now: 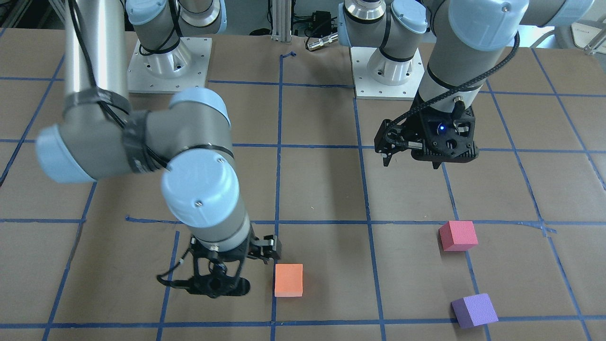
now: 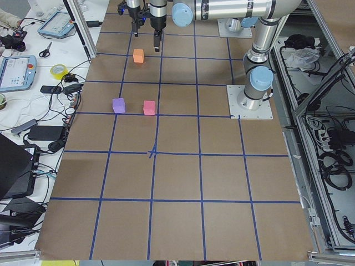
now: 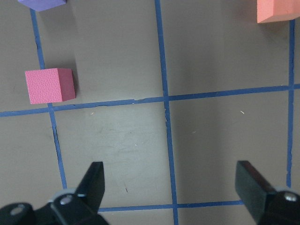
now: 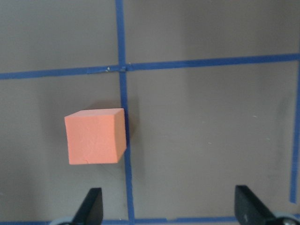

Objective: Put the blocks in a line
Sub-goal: 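Raise the right gripper away while the left gripper reaches toward the orange cube, then lower the left gripper onto the orange cube and close it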

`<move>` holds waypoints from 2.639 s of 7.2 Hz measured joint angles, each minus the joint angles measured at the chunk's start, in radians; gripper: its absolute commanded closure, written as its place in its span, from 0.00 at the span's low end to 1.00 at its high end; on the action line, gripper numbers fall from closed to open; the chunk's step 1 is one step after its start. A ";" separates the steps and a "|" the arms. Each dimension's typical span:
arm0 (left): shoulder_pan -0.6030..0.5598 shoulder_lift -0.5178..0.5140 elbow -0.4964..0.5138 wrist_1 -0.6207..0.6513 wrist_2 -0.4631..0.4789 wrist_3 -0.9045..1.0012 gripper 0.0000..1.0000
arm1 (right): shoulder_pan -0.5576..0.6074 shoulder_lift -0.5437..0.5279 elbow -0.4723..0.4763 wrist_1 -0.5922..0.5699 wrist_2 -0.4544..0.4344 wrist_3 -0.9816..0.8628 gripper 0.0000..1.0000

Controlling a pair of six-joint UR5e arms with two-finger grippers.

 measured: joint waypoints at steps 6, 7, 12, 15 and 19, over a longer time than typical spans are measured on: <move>-0.122 -0.302 0.083 0.299 -0.114 -0.056 0.00 | -0.143 -0.584 0.489 0.054 -0.003 -0.197 0.00; -0.158 -0.367 0.128 0.329 -0.113 -0.117 0.00 | -0.180 -0.601 0.495 0.038 -0.002 -0.207 0.00; -0.242 -0.590 0.303 0.368 -0.049 -0.310 0.00 | -0.310 -0.592 0.385 0.037 -0.038 -0.208 0.00; -0.263 -0.629 0.330 0.368 -0.050 -0.367 0.00 | -0.271 -0.592 0.392 0.043 -0.058 -0.248 0.00; -0.264 -0.665 0.317 0.361 -0.069 -0.396 0.51 | -0.265 -0.582 0.402 0.038 -0.061 -0.260 0.00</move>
